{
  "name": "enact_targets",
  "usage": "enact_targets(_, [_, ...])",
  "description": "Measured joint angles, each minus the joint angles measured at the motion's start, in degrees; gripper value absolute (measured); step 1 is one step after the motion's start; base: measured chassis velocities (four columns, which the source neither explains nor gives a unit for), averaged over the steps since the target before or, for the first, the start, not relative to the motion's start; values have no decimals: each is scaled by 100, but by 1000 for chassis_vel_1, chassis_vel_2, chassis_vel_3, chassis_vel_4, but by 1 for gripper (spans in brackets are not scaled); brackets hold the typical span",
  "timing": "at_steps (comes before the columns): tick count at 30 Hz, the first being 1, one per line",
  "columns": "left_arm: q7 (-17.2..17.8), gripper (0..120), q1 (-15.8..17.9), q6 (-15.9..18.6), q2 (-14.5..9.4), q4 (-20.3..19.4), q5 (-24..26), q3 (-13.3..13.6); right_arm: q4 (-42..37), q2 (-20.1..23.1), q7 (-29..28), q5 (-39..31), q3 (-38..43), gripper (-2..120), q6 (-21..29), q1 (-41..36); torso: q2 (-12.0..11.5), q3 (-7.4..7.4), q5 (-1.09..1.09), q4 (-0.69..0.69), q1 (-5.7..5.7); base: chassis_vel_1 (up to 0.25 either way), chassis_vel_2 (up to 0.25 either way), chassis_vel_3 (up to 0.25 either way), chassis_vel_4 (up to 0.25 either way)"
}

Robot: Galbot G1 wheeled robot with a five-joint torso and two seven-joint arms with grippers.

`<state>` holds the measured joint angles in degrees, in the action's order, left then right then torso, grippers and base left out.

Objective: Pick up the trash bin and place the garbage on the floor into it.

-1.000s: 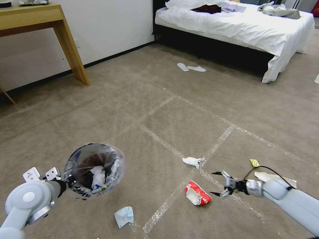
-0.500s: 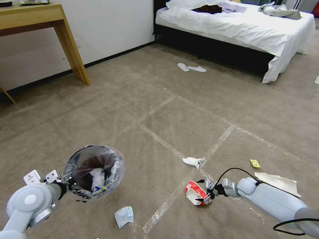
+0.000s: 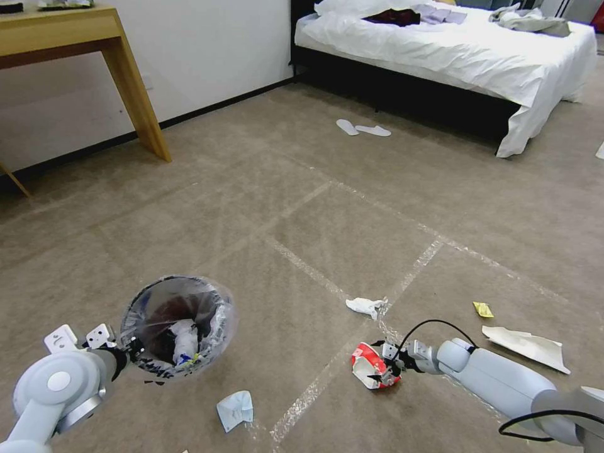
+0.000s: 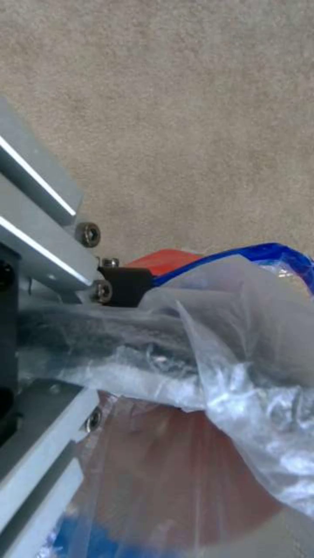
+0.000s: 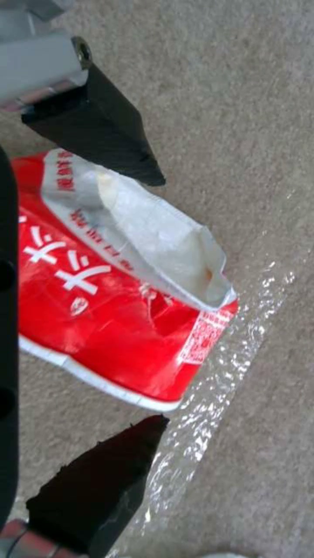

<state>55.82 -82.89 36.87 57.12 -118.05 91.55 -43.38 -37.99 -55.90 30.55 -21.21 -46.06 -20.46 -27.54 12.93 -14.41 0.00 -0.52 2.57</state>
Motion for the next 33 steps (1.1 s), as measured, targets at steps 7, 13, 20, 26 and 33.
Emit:
enact_targets(7, [1,0,-49,-12,-56,-26,-1,-28,299,-296,-166,9,-37,100,69,-47,1,0,0,0,0,0,0,0,0])
enact_targets(13, [0,0,-49,-20,-84,-52,8,-31,652,-572,-217,97,-42,100,105,-71,1,0,2,0,0,0,0,0,0])
enact_targets(20, [-4,0,-71,-32,-124,-72,9,-45,762,-772,-363,-61,40,82,290,-131,1,0,0,1,0,0,0,0,0])
enact_targets(26, [-5,0,-66,-38,-134,-104,6,-31,700,-746,-559,-176,104,60,348,-195,1,0,1,1,0,0,0,0,0])
enact_targets(33, [-7,0,-50,-42,-149,-95,-17,-2,607,-655,-722,-231,166,37,365,-230,1,0,1,0,0,0,0,0,0])
